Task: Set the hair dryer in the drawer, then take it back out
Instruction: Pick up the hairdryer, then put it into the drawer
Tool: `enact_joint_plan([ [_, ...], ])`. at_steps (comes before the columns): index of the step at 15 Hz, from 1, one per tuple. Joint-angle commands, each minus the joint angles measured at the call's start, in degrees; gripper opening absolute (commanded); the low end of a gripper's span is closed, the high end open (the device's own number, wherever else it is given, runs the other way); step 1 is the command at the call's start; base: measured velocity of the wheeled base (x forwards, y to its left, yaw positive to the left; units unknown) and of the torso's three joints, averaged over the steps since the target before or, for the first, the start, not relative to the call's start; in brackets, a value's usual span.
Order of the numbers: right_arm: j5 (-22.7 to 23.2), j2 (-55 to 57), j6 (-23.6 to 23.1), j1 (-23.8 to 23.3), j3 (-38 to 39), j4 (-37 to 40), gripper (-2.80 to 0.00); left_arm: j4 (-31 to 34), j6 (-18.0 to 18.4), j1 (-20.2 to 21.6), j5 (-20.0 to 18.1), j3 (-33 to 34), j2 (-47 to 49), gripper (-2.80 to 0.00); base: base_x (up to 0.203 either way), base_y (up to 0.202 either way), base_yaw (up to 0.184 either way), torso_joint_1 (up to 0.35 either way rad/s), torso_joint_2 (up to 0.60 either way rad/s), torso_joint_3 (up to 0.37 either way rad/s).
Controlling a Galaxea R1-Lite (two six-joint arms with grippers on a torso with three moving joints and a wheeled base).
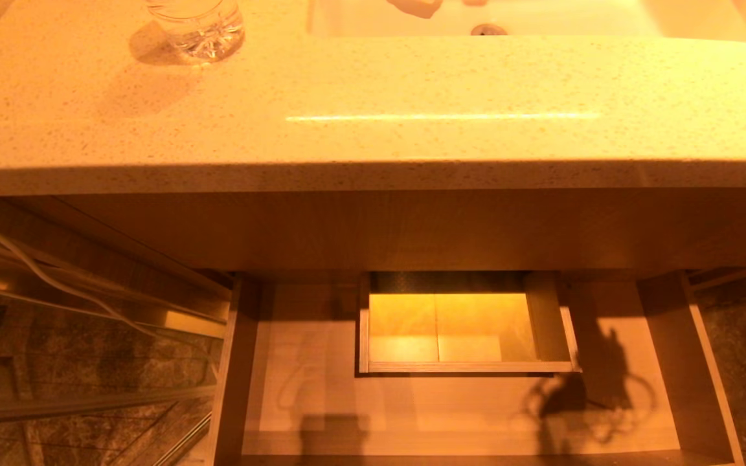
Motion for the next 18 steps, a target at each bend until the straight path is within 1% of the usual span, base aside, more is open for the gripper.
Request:
enact_joint_plan([
  [1,0.10,-0.78,-0.13,-0.07,0.34,0.46,-2.80,-0.04,-0.02,0.00,-0.01,0.09,0.00,-2.80,0.000,0.000,0.000,0.000,0.00,0.000],
  [11,0.27,-2.91,-0.31,-0.14,1.04,-0.45,-2.80,-0.04,0.07,0.00,-0.01,0.09,0.00,-2.80,0.000,0.000,0.000,0.000,0.01,0.011],
  [16,0.36,-3.16,-0.31,-0.07,1.31,-1.74,-2.80,-0.04,-0.02,0.00,-0.01,0.09,0.00,-2.80,0.000,0.000,0.000,-0.123,0.42,0.298],
  [18,0.31,-3.21,-0.31,-0.07,1.22,-1.78,-2.80,-0.04,-0.02,0.00,-0.01,0.09,0.00,-2.80,0.000,0.000,0.000,-0.077,0.27,0.193],
])
